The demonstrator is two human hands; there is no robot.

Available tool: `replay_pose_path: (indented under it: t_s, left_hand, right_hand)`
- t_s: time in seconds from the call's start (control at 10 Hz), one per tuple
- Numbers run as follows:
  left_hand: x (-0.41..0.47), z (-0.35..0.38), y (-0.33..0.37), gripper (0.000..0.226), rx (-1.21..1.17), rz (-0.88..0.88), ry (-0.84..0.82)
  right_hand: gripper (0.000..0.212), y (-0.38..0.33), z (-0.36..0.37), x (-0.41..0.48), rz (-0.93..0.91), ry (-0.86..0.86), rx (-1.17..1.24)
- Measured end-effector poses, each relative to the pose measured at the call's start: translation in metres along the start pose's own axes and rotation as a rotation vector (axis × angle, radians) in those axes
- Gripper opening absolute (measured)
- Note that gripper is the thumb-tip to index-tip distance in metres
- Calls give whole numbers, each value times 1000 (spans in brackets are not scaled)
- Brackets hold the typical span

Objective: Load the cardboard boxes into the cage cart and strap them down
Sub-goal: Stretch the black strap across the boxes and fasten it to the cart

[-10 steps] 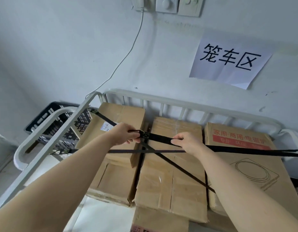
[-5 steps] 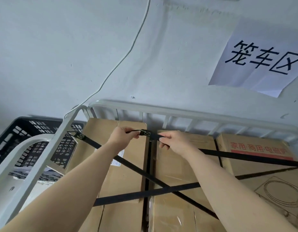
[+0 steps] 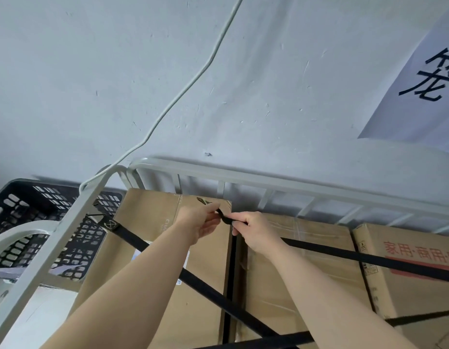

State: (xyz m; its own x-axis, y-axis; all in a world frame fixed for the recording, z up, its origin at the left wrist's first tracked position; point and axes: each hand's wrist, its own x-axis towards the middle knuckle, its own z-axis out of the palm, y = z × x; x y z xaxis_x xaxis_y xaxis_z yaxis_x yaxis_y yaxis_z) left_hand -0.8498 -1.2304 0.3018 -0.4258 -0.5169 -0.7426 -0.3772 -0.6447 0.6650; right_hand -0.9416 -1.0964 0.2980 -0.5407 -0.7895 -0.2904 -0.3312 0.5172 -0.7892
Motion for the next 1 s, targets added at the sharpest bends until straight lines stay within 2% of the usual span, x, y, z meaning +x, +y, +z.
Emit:
replay_pose_path:
  t_s: [0.1, 0.3, 0.4, 0.8, 0.9, 1.0]
  left_hand:
    - [19, 3, 3, 12, -1, 40, 29]
    - [57, 12, 8, 15, -122, 1, 45]
    - [77, 17, 9, 9, -156, -27, 54]
    - [84, 66, -2, 19, -87, -23, -63]
    - [74, 63, 1, 23, 98, 69, -48]
    - [52, 66, -11, 26, 433, 263, -24]
  right_hand:
    - [37, 7, 2, 13, -16, 7, -22]
    - [40, 22, 0, 33, 21, 68, -40]
    - [39, 36, -4, 38, 42, 109, -92]
    - [38, 80, -42, 42, 110, 155, -94]
    - [43, 82, -50, 32, 109, 136, -170]
    - [48, 89, -61, 18, 120, 133, -355]
